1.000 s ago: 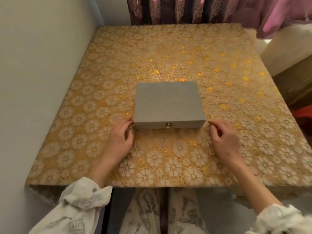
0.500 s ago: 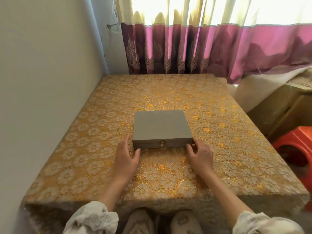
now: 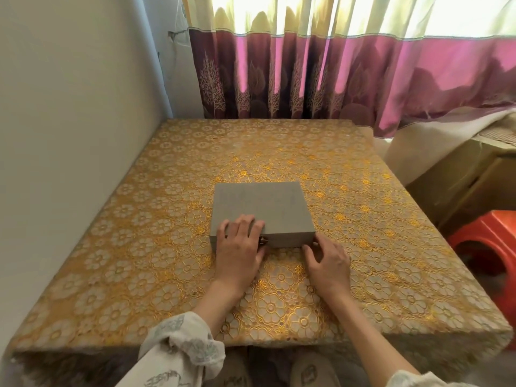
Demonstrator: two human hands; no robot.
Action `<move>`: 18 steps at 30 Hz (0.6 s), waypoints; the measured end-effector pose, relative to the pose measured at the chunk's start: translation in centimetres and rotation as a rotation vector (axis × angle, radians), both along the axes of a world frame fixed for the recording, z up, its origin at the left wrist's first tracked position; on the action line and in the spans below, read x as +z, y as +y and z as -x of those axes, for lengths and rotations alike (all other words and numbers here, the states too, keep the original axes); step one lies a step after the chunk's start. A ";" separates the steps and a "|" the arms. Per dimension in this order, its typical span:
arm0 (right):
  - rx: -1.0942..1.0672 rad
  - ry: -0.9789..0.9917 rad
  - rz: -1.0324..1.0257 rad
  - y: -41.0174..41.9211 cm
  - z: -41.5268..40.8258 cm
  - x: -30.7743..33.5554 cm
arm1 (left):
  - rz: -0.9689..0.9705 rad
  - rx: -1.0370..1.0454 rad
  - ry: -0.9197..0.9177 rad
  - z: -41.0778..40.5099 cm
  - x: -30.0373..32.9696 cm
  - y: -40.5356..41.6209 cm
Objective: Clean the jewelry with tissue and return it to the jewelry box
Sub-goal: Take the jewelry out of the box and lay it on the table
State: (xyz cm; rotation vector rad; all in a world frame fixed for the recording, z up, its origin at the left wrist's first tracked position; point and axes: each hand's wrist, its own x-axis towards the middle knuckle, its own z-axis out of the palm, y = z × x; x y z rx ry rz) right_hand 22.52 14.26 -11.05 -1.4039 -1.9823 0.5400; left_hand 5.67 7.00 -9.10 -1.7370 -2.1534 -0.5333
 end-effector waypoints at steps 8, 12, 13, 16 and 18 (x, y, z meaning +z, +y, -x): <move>0.005 0.017 0.007 -0.2 0.0 0.4 | -0.084 -0.129 -0.214 1.6 1.5 -0.4; 0.011 0.040 0.019 -0.4 0.0 0.7 | -0.088 -0.103 -0.298 3.2 1.3 -1.4; 0.009 0.050 0.024 -0.5 0.0 0.8 | -0.092 -0.046 -0.360 3.6 0.9 -1.9; 0.003 0.079 0.040 -0.6 0.0 1.0 | -0.072 0.123 -0.706 4.2 0.5 -3.5; 0.007 0.090 0.041 -0.6 0.0 1.0 | -0.054 0.101 -0.812 4.5 0.6 -3.9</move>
